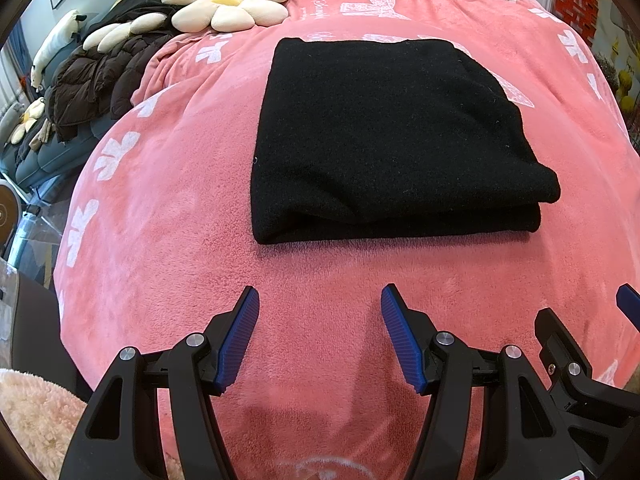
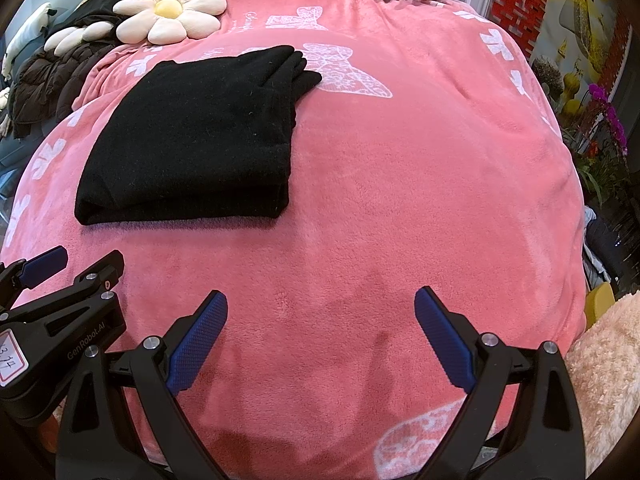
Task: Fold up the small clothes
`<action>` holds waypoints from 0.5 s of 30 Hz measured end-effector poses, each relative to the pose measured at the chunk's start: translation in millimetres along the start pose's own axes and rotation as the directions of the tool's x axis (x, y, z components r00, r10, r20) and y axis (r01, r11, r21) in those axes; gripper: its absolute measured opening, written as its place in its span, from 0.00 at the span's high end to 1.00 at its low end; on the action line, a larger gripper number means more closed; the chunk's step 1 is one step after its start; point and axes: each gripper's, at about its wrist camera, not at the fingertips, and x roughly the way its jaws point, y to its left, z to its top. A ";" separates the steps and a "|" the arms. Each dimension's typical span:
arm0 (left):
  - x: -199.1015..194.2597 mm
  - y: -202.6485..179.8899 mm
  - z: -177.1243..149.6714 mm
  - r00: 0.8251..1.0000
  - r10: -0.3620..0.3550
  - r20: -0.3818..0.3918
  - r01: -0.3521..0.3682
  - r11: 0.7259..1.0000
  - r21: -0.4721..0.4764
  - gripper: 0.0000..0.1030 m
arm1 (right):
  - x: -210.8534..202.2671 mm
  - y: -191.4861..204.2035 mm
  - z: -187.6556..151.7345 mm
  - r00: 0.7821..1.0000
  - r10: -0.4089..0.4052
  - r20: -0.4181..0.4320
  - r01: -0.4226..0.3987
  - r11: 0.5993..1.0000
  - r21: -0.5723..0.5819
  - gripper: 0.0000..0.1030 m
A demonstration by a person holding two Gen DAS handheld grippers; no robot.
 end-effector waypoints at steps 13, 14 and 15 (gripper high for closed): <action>0.2 0.0 0.1 1.000 0.000 0.001 0.000 1.000 0.001 0.41 | -0.6 -0.4 -0.1 1.000 -0.002 0.001 0.002 1.000 0.000 0.10; 0.2 0.1 0.1 1.000 0.000 0.000 0.000 1.000 0.001 0.41 | -0.5 -1.0 -0.2 1.000 -0.002 0.001 0.002 1.000 0.000 0.10; 0.2 -0.2 0.0 1.000 0.000 0.000 0.000 1.000 0.000 0.41 | -0.6 -0.5 -0.2 1.000 -0.002 0.001 0.002 1.000 -0.001 0.10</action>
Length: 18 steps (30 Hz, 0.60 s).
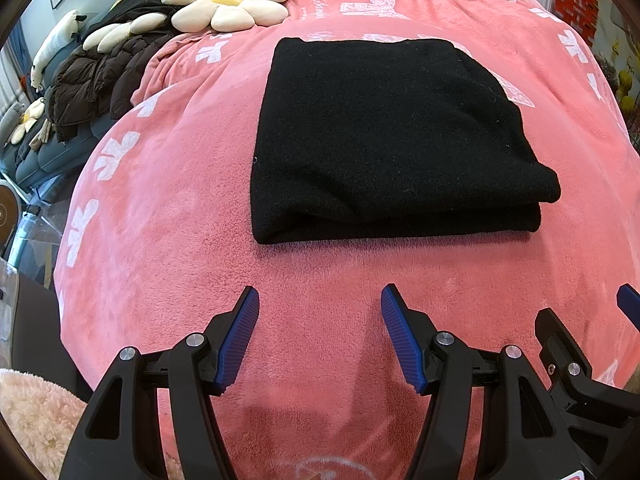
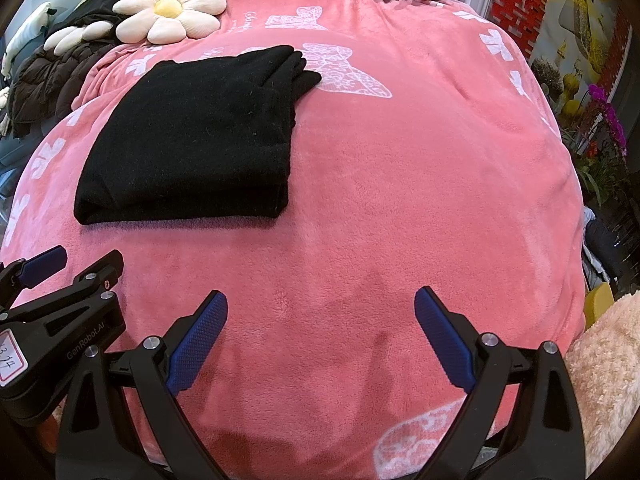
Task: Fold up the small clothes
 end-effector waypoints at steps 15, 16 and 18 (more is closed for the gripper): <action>-0.3 3.8 -1.6 1.000 0.009 0.001 -0.009 1.000 -0.015 0.23 | 2.4 -8.6 0.4 1.000 -0.003 -0.009 0.003 1.000 0.020 0.10; -0.9 4.0 -1.7 1.000 0.010 0.004 -0.010 1.000 -0.015 0.24 | 2.5 -8.0 0.8 1.000 -0.003 -0.010 0.003 1.000 0.019 0.10; -1.5 4.8 -1.6 1.000 0.010 0.007 -0.010 1.000 -0.017 0.24 | 2.5 -8.7 0.9 1.000 -0.003 -0.009 0.003 1.000 0.018 0.10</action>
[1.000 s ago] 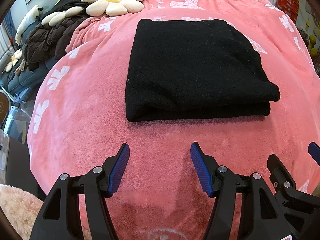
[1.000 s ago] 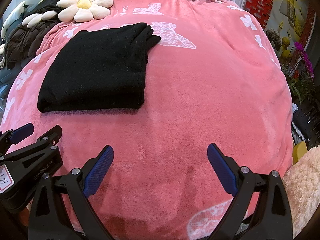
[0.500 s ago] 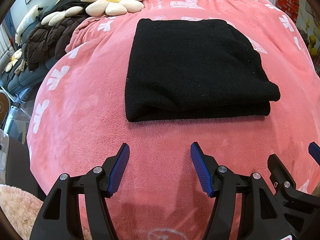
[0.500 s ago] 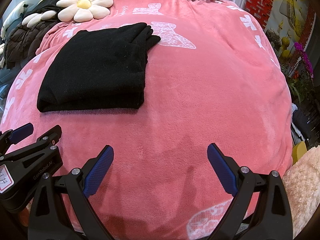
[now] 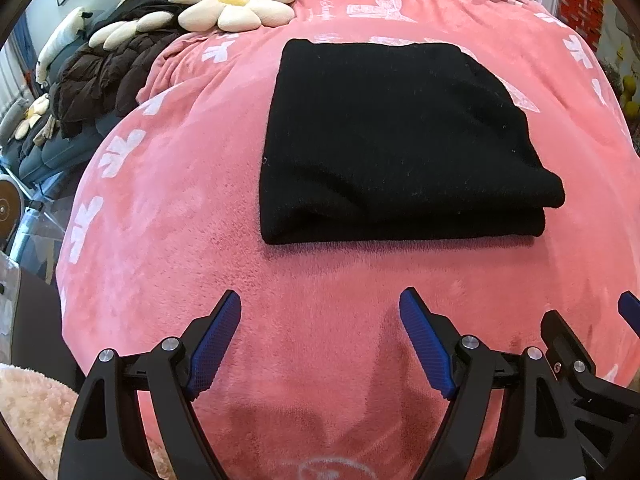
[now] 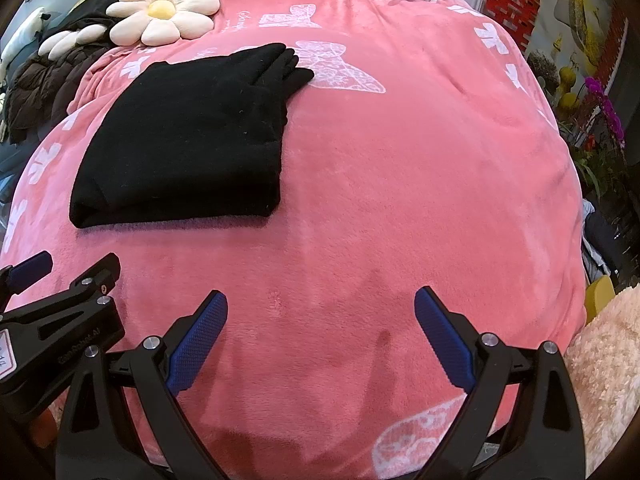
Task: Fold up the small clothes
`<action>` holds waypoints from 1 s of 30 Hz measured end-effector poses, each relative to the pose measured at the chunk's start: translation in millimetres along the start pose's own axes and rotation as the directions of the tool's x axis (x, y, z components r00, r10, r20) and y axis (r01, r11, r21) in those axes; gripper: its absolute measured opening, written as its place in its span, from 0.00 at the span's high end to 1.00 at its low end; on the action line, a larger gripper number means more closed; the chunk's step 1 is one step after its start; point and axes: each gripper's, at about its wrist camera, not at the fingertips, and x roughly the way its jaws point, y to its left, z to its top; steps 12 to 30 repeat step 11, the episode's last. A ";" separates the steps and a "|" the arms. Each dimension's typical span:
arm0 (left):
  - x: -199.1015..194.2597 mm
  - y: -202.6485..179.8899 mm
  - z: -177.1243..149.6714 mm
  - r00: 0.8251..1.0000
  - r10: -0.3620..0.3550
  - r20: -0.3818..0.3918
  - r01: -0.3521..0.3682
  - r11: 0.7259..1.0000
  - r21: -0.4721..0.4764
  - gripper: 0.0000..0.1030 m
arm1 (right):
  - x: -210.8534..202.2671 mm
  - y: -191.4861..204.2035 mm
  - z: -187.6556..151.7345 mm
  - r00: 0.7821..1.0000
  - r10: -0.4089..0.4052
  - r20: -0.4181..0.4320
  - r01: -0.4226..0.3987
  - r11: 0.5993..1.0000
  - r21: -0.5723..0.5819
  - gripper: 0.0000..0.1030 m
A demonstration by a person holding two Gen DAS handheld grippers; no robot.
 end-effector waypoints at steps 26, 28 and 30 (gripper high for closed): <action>-1.5 -5.1 0.1 1.000 -0.001 0.001 0.001 1.000 0.015 0.31 | 1.2 3.2 0.5 1.000 -0.011 0.000 0.011 1.000 -0.005 0.10; -1.5 -5.1 0.1 1.000 -0.001 0.001 0.001 1.000 0.015 0.31 | 1.2 3.2 0.5 1.000 -0.011 0.000 0.011 1.000 -0.005 0.10; -1.5 -5.1 0.1 1.000 -0.001 0.001 0.001 1.000 0.015 0.31 | 1.2 3.2 0.5 1.000 -0.011 0.000 0.011 1.000 -0.005 0.10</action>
